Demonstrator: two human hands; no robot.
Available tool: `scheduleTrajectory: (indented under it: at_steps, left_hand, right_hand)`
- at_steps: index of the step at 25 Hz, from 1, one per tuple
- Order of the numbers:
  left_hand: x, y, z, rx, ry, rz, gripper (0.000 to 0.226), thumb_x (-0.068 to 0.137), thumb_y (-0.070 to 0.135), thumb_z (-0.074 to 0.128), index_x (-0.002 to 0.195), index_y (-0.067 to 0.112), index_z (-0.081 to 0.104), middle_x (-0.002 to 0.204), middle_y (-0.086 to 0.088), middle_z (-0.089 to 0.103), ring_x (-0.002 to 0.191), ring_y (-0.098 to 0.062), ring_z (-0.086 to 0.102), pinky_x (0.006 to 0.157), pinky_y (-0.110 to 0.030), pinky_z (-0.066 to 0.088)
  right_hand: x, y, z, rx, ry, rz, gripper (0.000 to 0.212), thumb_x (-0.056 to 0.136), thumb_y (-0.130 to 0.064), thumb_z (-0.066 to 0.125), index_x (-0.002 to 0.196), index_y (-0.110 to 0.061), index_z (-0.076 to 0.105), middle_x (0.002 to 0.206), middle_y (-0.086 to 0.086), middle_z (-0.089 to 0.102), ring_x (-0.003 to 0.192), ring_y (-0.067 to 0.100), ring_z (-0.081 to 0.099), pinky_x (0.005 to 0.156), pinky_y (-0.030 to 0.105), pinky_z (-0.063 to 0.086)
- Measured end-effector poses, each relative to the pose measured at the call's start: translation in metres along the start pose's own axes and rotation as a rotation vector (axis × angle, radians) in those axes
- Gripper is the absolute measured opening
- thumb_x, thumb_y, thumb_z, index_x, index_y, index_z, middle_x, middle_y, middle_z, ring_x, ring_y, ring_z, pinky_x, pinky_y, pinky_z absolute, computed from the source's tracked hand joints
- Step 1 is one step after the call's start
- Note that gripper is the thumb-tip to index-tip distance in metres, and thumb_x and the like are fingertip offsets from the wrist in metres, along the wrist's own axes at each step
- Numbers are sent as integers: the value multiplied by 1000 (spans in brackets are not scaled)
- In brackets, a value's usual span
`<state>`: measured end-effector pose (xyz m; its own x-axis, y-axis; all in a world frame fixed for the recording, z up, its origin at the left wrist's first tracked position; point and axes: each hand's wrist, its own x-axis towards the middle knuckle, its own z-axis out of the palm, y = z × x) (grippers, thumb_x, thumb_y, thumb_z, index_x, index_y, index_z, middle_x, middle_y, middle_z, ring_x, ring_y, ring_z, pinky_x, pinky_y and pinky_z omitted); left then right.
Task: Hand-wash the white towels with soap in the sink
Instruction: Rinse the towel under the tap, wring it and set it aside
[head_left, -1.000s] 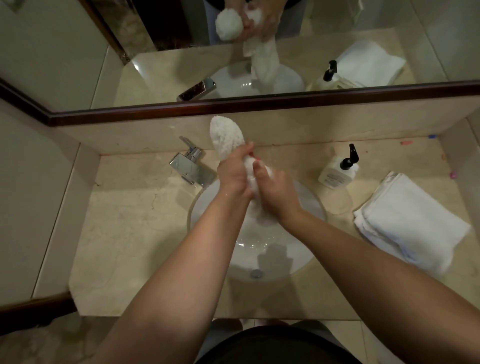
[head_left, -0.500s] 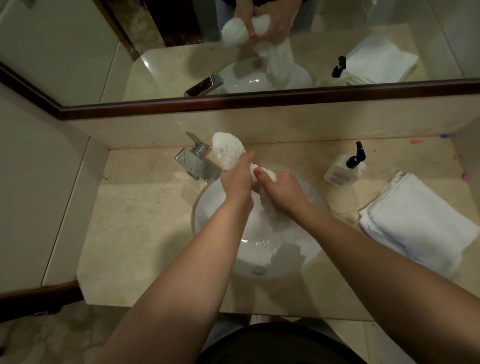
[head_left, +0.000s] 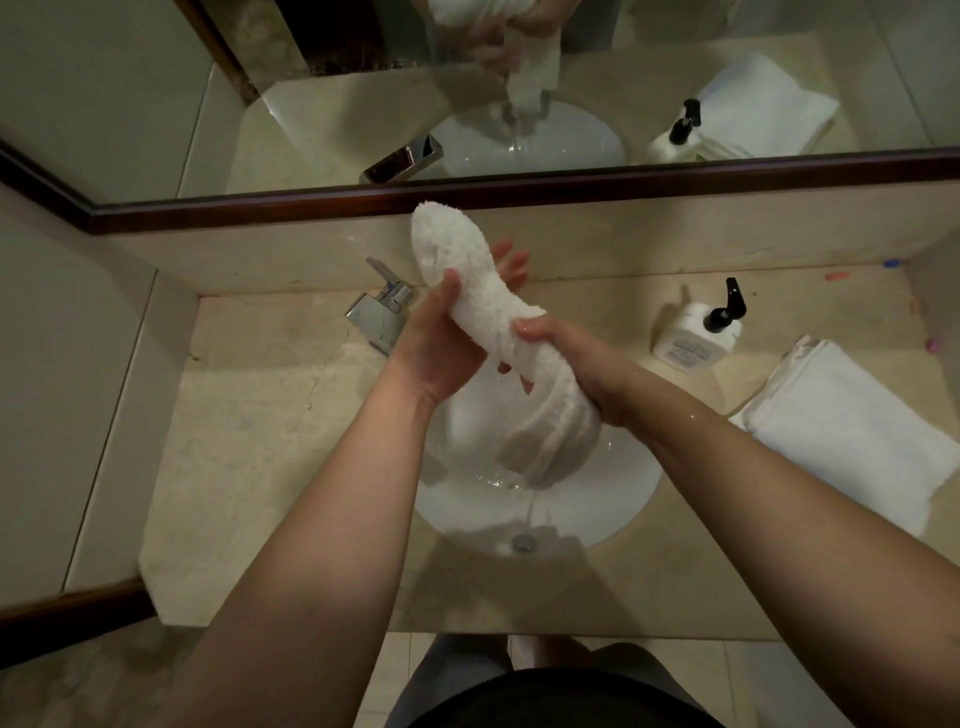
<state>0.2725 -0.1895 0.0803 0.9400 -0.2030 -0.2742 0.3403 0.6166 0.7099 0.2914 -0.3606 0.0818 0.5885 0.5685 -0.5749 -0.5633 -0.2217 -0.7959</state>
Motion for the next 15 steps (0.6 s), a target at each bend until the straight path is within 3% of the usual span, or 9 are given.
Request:
scheduleTrajectory:
  at_steps: [2,3,6,7,10,13,15]
  left_hand:
    - [4,6,11,-25,13,51,76,62,43,90,122,10,57,123,-11,64,121,-26,58,97,-38,51]
    - [5,8,16,-47,42,77,60,64,34,89,112,10,62,108,-9,70,108,-25,65,91,-36,54]
    - [2,10,31,-110,243,91,5,79,13,73,77,14,68,68,1,64,62,-13,63,60,-28,55]
    - [2,6,34,-127,355,94,12,84,9,69,74,14,66,63,2,61,56,-11,60,56,-26,54]
    - [2,-6,41,-153,587,137,15,87,5,69,75,13,64,61,3,59,54,-10,59,55,-25,52]
    - [2,-13,43,-113,774,151,18,82,4,73,70,12,63,58,1,58,52,-13,57,53,-26,49]
    - [2,-14,43,-91,863,136,20,79,4,76,67,11,62,55,-1,56,48,-14,53,50,-25,47]
  right_hand:
    - [1,-6,0,7,-73,35,58,74,-63,66,96,-9,71,72,2,64,58,13,56,56,28,48]
    - [1,-7,1,10,-81,17,61,71,-68,66,97,-13,72,71,2,62,58,13,56,55,28,48]
    - [0,-4,15,-18,51,-192,44,79,-78,49,107,-49,67,87,-4,71,69,10,66,62,28,54]
    - [-2,-3,24,-43,144,-244,38,82,-77,43,101,-54,66,91,-5,74,74,8,68,67,28,55]
    - [2,12,42,-83,379,-305,42,90,-65,49,79,-31,71,69,-6,72,64,0,63,63,24,49]
    - [10,30,47,-120,472,-354,55,84,-70,52,71,-20,70,68,10,69,66,9,59,68,39,48]
    - [11,33,51,-164,517,-381,56,83,-70,46,59,-22,62,56,1,62,59,3,53,63,35,44]
